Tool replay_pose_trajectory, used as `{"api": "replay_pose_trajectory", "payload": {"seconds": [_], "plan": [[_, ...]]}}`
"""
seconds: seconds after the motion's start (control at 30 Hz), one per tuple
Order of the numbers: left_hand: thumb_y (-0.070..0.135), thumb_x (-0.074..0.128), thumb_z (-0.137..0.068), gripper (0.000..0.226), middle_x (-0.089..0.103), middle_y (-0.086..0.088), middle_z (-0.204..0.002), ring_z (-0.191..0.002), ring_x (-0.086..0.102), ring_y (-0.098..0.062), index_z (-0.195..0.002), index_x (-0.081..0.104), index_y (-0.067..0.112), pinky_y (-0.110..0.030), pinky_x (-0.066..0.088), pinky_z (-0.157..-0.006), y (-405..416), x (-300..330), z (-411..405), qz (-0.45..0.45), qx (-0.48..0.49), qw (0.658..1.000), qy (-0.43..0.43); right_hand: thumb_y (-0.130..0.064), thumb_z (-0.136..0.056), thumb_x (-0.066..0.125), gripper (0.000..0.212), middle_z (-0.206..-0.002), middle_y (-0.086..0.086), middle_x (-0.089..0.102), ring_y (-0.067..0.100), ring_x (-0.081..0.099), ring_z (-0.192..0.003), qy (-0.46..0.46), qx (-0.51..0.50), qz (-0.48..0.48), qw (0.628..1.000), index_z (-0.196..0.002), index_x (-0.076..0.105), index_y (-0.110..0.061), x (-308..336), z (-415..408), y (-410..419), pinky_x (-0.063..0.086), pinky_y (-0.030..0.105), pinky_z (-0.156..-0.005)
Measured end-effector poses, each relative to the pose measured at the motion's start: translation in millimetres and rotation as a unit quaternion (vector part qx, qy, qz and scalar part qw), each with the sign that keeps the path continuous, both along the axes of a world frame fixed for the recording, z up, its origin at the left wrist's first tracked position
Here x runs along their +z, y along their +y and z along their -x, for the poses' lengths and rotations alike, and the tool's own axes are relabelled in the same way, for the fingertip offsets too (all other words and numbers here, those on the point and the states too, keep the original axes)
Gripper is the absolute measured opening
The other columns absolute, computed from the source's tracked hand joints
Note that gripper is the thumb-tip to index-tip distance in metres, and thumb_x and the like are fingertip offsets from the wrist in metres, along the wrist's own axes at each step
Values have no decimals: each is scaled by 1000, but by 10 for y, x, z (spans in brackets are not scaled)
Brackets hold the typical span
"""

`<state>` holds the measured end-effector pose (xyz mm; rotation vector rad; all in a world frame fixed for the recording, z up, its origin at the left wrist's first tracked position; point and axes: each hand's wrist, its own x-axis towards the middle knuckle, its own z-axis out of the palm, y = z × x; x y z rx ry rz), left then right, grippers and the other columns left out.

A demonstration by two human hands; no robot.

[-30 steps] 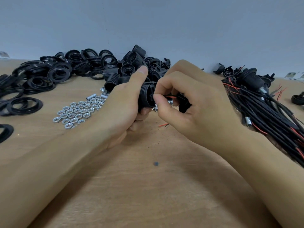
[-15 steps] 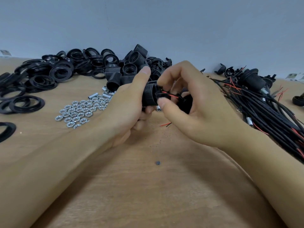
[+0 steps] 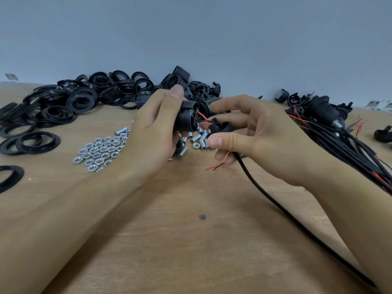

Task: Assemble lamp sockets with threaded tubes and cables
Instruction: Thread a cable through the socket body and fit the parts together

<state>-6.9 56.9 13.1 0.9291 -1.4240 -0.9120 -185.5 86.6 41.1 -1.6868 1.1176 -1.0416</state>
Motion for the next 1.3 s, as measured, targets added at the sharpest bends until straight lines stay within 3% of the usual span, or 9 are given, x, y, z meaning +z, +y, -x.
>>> {"api": "replay_pose_trajectory", "payload": {"seconds": [0.1, 0.2, 0.37, 0.57, 0.67, 0.83, 0.93, 1.07, 1.3], "plan": [[39, 41, -103, 27, 50, 13, -68, -57, 43, -2, -95, 55, 18, -11, 35, -50, 21, -12, -19, 96, 16, 993, -68, -15, -82, 74, 48, -103, 3, 73, 12, 63, -61, 25, 2, 2, 1000, -126, 55, -12, 4, -3, 3, 51, 23, -56], [37, 39, -103, 22, 47, 14, -65, -53, 40, -3, -104, 52, 19, -11, 33, -50, 31, -16, -38, 126, -5, 988, -86, -16, -83, 73, 46, -106, 0, 73, 12, 63, -62, 30, 14, 5, 999, -126, 55, -15, 9, 13, 3, 54, 25, -60], [26, 39, -106, 16, 51, 21, -65, -55, 46, 2, -113, 49, 16, -7, 35, -54, 55, -23, -46, 161, -58, 978, -120, -18, -81, 79, 50, -115, -11, 70, 7, 64, -82, 93, 1, 93, 991, -125, 55, -23, -12, -41, 26, 55, 36, -85], [35, 43, -102, 19, 39, -3, -65, -51, 34, -22, -115, 50, 24, -28, 32, -48, 56, -75, -28, 119, -127, 983, -57, -18, -78, 82, 51, -107, -14, 72, -7, 58, -74, 109, -35, 109, 987, -122, 57, -20, -43, -78, 22, 45, 23, -81], [43, 44, -97, 23, 45, -21, -78, -63, 39, -39, -112, 52, 27, -37, 36, -54, 70, -83, 6, 106, -128, 986, -29, -16, -75, 83, 49, -96, -7, 75, 9, 68, -78, 72, -37, 94, 992, -118, 60, -17, -45, -71, 32, 54, 33, -86], [31, 38, -103, 19, 56, 13, -80, -70, 51, -7, -115, 48, 21, -20, 40, -70, 39, -142, 16, 124, -115, 983, -72, -11, -75, 82, 45, -95, -1, 75, 21, 70, -82, 62, -19, 77, 995, -115, 64, -16, -34, -56, 18, 56, 42, -87], [31, 37, -103, 20, 53, 2, -76, -66, 48, -13, -113, 49, 18, -24, 40, -65, 51, -129, 24, 122, -104, 984, -75, -13, -75, 82, 50, -101, -3, 75, 6, 67, -80, 81, -6, 74, 994, -122, 63, -15, -23, -40, 12, 57, 33, -87], [34, 39, -101, 25, 41, -27, -75, -60, 37, -43, -111, 51, 14, -51, 35, -50, 59, -99, 34, 93, -107, 988, -69, -16, -73, 84, 64, -112, -9, 70, -6, 65, -100, 104, -4, 89, 991, -131, 57, -20, -25, -19, 11, 48, 13, -91], [35, 40, -97, 24, 47, -17, -80, -63, 34, -26, -101, 54, 16, -38, 29, -53, 39, -102, 63, 46, -121, 992, -4, -6, -76, 79, 51, -93, 16, 72, 11, 61, -70, 26, 35, 36, 998, -123, 62, -15, -32, 6, -16, 56, 28, -73]]}}
